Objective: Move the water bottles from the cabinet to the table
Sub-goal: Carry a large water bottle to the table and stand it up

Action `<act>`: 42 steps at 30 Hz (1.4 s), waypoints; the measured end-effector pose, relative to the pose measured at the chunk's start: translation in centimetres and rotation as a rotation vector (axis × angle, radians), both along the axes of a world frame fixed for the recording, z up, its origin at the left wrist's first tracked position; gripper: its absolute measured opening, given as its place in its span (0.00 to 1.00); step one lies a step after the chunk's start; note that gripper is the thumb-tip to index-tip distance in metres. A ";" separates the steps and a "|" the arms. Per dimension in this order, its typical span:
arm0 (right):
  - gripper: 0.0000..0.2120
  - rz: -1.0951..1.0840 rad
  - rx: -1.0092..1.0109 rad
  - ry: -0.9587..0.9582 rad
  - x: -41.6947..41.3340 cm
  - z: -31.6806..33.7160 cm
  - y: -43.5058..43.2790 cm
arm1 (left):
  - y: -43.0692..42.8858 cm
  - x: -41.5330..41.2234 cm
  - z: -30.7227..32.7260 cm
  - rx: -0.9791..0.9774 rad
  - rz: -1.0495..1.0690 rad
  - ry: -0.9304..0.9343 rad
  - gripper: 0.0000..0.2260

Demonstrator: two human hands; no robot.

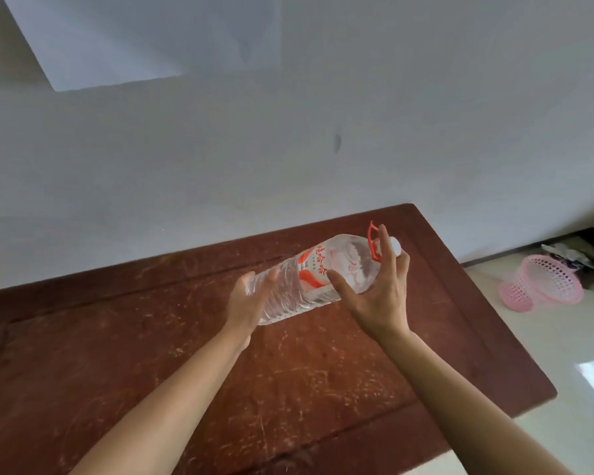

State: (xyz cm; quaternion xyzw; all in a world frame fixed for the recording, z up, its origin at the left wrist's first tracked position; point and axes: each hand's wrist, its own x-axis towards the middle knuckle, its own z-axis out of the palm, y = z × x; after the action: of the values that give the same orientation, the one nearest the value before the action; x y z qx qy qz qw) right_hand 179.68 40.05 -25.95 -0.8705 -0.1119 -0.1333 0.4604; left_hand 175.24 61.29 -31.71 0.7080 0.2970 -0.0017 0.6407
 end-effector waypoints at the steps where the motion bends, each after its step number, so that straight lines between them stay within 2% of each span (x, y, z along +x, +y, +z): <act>1: 0.51 0.002 -0.001 0.016 1.4 -0.3 0.4 | 0.5 1.5 -0.6 -0.016 0.011 0.012 0.49; 4: 0.52 0.014 -0.005 0.035 5.1 -1.3 1.3 | 1.5 5.3 -1.9 -0.028 0.018 0.035 0.43; 8: 0.52 0.061 0.005 0.029 9.2 -1.9 1.9 | 2.1 8.7 -2.8 -0.026 0.037 0.043 0.50; 15: 0.49 0.102 0.002 -0.014 13.7 -1.3 2.4 | 2.2 14.6 -3.8 -0.066 0.014 0.033 0.44; 19: 0.47 0.060 -0.029 -0.044 14.9 -1.0 2.9 | 2.3 16.4 -4.0 -0.052 -0.019 0.053 0.47; 23: 0.42 0.050 -0.104 -0.093 15.8 -1.0 4.6 | 4.6 17.7 -9.3 -0.008 -0.041 0.113 0.42; 28: 0.30 0.133 -0.188 -0.129 16.4 0.6 7.7 | 4.6 15.9 -5.0 0.070 -0.013 0.175 0.44; 30: 0.26 0.212 -0.221 -0.151 16.3 1.0 9.1 | 4.9 14.9 -3.4 0.008 -0.026 0.180 0.43; 34: 0.26 0.337 -0.294 -0.264 16.1 1.0 11.3 | 5.0 13.2 -1.4 -0.166 -0.042 0.149 0.31; 42: 0.23 0.483 -0.375 -0.374 13.5 0.1 15.3 | 6.2 10.9 -4.0 -0.321 0.095 0.102 0.32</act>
State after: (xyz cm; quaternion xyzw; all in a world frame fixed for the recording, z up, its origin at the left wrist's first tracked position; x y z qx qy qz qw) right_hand 193.16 55.34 -25.88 -0.8487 -0.4194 -0.1549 0.2826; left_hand 186.15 67.46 -35.68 0.5808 0.3582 -0.0549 0.7289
